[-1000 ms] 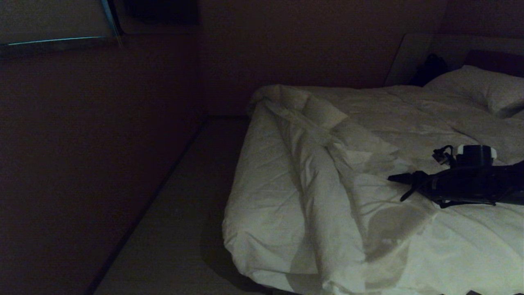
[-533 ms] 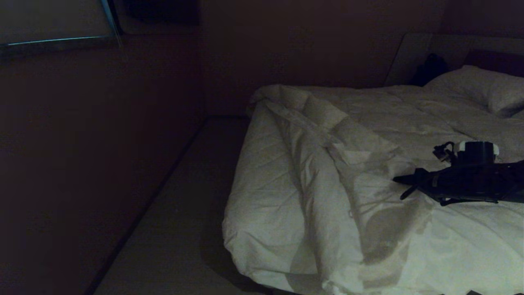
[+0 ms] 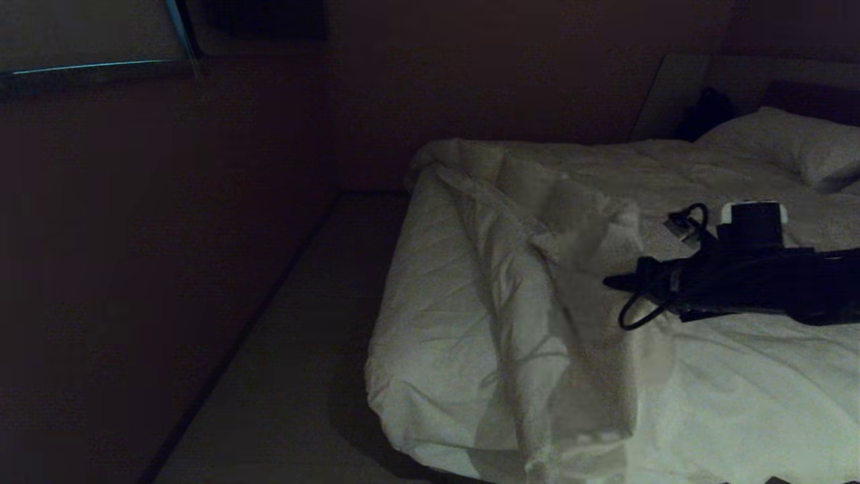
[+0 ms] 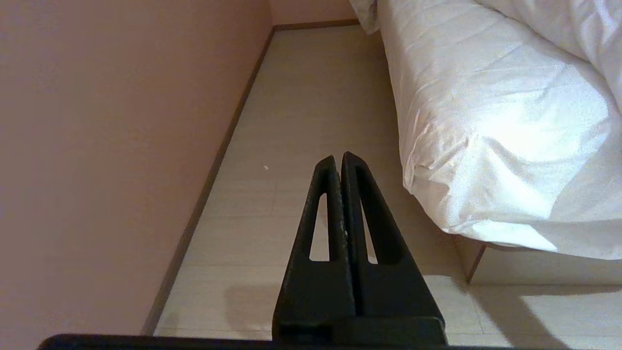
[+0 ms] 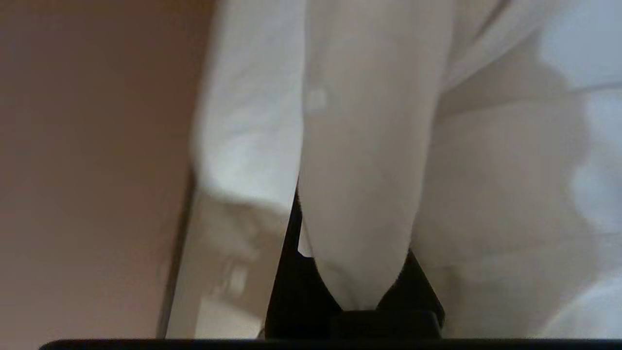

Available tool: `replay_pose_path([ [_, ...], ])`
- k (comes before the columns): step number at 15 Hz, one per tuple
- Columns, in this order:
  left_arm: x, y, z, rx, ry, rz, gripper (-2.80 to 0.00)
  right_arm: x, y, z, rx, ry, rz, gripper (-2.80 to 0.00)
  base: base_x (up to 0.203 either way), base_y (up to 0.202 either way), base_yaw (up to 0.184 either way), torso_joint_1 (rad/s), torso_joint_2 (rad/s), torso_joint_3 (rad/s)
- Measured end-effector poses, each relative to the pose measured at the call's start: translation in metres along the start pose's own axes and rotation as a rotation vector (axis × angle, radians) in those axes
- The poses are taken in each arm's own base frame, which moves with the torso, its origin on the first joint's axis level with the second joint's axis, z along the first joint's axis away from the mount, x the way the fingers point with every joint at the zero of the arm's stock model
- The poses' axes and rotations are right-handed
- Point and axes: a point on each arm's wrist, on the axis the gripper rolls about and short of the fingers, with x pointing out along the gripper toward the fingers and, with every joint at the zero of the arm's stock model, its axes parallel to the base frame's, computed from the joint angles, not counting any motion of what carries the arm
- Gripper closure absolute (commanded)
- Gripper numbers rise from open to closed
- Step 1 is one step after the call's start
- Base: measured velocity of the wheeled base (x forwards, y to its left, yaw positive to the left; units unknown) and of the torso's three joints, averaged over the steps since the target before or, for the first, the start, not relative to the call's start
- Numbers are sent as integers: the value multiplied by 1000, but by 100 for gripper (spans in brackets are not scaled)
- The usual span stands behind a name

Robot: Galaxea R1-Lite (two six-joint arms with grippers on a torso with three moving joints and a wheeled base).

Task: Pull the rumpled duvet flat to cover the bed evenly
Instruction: Flatten the corners of the folded blanket

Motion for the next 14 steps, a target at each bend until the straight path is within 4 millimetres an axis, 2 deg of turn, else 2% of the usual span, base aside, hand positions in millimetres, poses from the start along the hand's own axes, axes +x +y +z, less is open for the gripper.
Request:
replay_pose_path([
  [3, 0, 0, 0, 0, 0, 0, 0, -1, 32, -9, -31, 8, 34, 0, 0, 0, 0, 0, 0, 0],
  [7, 0, 0, 0, 0, 0, 0, 0, 16, 117, -37, -167, 67, 184, 0, 0, 0, 0, 0, 0, 0],
  [10, 0, 0, 0, 0, 0, 0, 0, 16, 166, -51, -234, 90, 264, 0, 0, 0, 0, 0, 0, 0],
  [12, 0, 0, 0, 0, 0, 0, 0, 15, 192, -56, -262, 102, 315, 0, 0, 0, 0, 0, 0, 0],
  [14, 0, 0, 0, 0, 0, 0, 0, 17, 206, -62, -274, 127, 343, 0, 0, 0, 0, 0, 0, 0],
])
